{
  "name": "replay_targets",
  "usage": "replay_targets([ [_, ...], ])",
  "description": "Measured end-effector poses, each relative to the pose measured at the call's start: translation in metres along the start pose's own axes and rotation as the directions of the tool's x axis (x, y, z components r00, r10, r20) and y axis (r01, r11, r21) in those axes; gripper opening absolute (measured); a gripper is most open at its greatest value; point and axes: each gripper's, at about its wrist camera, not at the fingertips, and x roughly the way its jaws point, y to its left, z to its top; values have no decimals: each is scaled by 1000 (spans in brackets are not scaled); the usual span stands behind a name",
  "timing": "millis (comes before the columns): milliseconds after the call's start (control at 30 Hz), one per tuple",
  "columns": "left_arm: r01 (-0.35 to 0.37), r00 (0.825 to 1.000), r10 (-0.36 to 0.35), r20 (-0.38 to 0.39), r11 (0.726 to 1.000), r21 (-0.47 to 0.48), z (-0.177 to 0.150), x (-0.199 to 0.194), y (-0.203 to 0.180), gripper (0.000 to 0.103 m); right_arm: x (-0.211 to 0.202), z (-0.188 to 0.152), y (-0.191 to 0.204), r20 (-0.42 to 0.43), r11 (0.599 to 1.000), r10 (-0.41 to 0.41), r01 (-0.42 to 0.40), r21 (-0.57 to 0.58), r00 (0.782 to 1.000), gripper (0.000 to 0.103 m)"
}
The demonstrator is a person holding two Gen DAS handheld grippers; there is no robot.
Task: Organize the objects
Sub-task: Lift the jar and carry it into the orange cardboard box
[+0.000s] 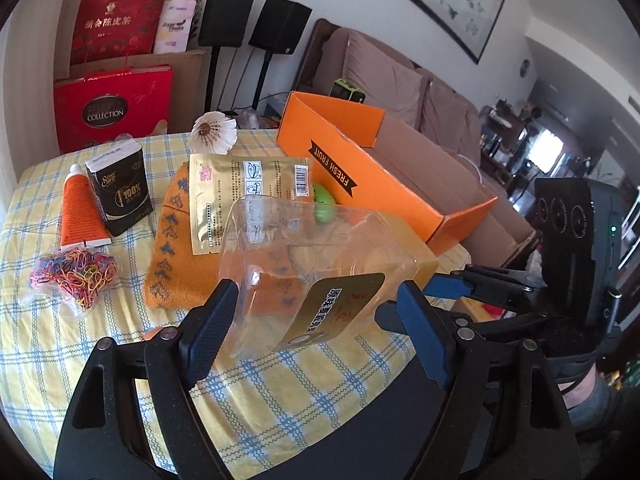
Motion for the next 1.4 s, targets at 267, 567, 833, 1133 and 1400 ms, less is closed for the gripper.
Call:
replay_targets([
  [267,45,997,-45,61,999,0,16,-33,-20,74,-42,23,3,75,999,25,-27,18,997,52],
  [567,83,989,-87,119,996,35,63,-47,-56,74,-76,50,-12,79,998,31,-36,60,996,52],
  [833,111,988,-117,97,992,68,101,-14,-93,74,-109,77,-55,103,995,-11,1,101,995,52],
  [1133,133,991,-133,3,989,57,123,54,-120,74,-108,94,-127,52,980,-44,33,195,998,53],
  [1400,121,989,-113,-93,990,78,115,101,-134,74,-82,81,-189,-20,946,5,2,324,1000,53],
])
